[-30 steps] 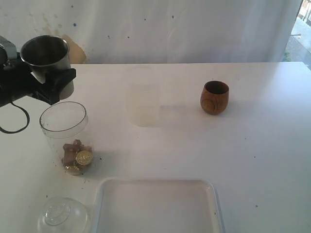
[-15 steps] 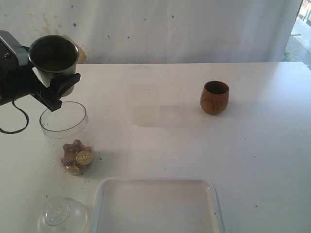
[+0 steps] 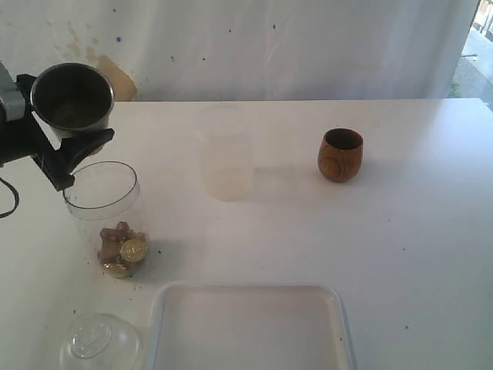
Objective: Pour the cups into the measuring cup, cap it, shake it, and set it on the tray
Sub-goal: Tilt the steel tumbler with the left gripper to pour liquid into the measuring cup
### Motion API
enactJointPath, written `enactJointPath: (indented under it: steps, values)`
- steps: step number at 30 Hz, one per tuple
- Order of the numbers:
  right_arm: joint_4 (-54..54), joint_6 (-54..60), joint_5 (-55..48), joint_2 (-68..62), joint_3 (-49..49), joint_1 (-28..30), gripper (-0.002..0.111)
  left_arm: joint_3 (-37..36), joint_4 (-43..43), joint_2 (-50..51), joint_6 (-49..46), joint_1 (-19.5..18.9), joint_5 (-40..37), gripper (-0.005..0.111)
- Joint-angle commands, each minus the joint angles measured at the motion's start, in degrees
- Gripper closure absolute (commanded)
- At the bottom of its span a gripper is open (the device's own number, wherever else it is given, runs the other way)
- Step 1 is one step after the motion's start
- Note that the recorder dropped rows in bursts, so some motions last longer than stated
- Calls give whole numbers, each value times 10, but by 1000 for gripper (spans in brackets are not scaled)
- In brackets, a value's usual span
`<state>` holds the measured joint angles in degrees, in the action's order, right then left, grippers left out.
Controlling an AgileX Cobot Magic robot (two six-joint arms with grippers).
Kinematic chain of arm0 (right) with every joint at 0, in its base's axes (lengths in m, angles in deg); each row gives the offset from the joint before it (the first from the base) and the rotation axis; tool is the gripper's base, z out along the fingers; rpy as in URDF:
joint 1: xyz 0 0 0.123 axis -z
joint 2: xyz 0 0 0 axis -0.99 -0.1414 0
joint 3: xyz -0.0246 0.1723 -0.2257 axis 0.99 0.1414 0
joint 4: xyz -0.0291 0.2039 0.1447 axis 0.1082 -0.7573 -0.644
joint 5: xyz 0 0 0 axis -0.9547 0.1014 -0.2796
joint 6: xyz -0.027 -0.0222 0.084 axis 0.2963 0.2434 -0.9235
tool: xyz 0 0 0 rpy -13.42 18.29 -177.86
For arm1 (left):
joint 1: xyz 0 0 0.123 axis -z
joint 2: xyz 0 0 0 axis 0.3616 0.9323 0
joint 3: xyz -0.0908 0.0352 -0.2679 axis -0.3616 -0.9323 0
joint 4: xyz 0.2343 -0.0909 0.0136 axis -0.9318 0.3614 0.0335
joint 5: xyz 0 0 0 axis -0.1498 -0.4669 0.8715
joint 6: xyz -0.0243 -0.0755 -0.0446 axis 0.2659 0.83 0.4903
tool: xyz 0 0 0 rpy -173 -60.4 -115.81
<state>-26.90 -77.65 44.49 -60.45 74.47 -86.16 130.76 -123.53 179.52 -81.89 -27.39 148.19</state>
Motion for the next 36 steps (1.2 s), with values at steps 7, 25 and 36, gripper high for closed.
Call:
enactJointPath:
  steps: [7,25,36]
  values:
    - [1,0,0,3,3,3,108,6,16,-11,-34,0,34,107]
    - [1,0,0,3,3,3,108,7,33,-11,-100,0,71,107]
    - [1,0,0,3,3,3,108,7,41,-11,-79,0,78,107]
